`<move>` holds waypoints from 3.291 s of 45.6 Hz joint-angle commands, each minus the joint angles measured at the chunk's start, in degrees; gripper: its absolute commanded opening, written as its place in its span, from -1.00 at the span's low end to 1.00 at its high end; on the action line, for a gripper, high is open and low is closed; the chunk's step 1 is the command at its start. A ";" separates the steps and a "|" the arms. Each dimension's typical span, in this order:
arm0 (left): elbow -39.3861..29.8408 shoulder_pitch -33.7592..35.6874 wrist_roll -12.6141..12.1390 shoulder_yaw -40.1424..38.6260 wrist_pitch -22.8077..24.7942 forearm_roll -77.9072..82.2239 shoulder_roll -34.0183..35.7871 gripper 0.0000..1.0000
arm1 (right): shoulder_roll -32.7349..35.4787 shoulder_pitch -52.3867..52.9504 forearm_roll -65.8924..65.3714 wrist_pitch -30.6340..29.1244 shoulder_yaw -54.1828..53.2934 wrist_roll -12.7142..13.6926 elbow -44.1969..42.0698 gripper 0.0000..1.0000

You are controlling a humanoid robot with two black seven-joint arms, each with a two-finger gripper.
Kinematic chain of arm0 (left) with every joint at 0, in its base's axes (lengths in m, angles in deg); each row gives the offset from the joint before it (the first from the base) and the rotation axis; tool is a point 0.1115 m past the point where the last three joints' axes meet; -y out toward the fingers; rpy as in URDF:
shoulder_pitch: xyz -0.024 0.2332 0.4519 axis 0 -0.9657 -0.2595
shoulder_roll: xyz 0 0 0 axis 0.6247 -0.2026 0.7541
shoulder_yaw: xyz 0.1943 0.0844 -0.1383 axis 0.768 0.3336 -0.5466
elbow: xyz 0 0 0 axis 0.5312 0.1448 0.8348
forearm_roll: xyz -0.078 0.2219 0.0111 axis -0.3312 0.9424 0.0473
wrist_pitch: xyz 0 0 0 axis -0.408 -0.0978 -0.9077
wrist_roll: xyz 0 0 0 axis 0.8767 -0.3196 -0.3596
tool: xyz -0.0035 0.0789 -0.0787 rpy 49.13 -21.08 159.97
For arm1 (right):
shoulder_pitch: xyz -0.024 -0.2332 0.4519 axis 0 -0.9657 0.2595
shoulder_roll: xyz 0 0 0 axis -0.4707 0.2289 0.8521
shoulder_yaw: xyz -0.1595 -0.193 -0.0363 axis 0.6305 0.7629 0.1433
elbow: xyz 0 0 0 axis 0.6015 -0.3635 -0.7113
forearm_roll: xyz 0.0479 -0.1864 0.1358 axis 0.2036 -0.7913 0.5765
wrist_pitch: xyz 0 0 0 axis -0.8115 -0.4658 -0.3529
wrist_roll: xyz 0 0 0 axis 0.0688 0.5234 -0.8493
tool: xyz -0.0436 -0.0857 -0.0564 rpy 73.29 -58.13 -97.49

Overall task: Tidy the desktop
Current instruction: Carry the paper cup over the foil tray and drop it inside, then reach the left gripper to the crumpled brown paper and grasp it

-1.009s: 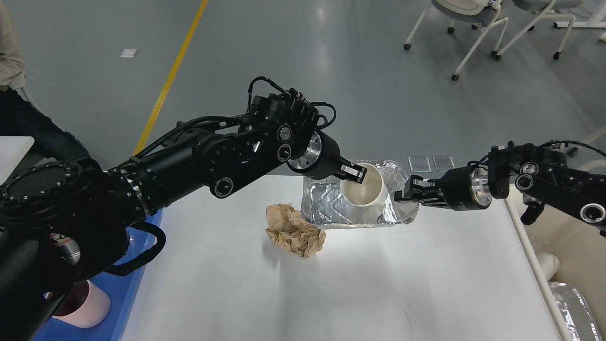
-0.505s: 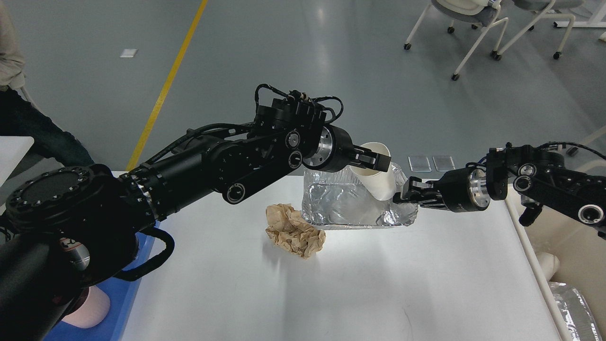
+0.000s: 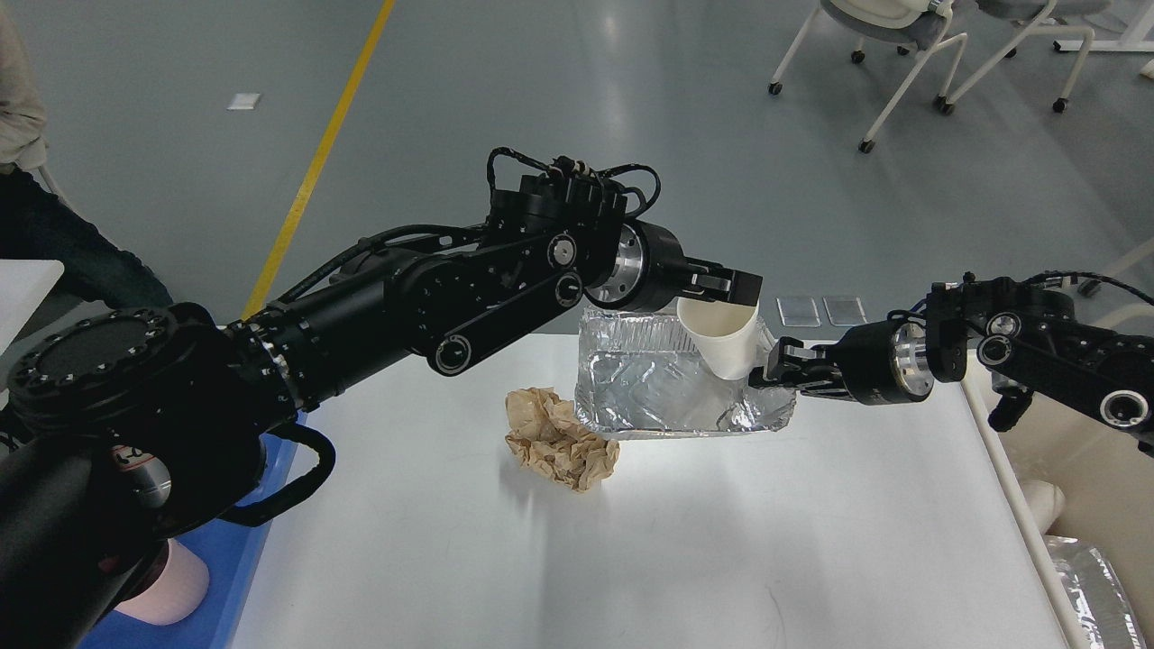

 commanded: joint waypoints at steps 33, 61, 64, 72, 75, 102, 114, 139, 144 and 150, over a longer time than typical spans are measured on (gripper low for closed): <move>-4.56 1.30 0.28 -1.39 0.15 -7.13 18.21 0.56 | 1.52 -2.11 7.37 -0.16 -0.08 0.18 -0.16 -1.00; -20.21 -25.67 0.72 -1.31 -0.64 -31.13 64.18 0.90 | 2.49 -5.63 9.22 0.19 -7.29 0.09 0.19 -1.00; -20.47 -27.43 1.25 -1.48 -1.16 -31.04 65.51 0.90 | 2.49 -5.63 9.22 0.11 -7.29 0.09 0.19 -1.00; -26.25 -30.51 1.42 -0.51 -8.89 -29.20 67.61 0.87 | 2.31 -5.80 9.22 0.11 -7.03 0.09 0.28 -1.00; -32.75 -31.83 1.60 -1.13 -13.54 -24.38 70.94 0.87 | 2.40 -5.80 9.22 0.11 -6.85 0.09 0.28 -1.00; -58.17 -37.99 5.99 1.68 -23.49 -12.49 90.82 0.90 | 2.49 -5.71 9.13 0.02 -6.24 0.09 0.28 -1.00; -57.30 -38.34 5.82 4.06 -23.14 -12.76 86.61 0.90 | 2.84 -5.80 9.13 0.02 -6.24 0.00 0.37 -1.00; -35.25 -32.62 2.30 4.32 -21.56 -7.14 41.00 0.90 | 4.16 -6.15 9.13 0.02 -6.33 0.00 1.42 -1.00; -31.20 -33.50 2.30 4.93 -21.56 0.32 35.11 0.90 | 4.34 -6.15 9.13 0.02 -6.33 0.00 1.42 -1.00; -30.14 -34.12 2.30 5.20 -21.56 6.05 32.29 0.90 | 4.69 -6.15 9.13 0.02 -6.41 0.00 1.51 -1.00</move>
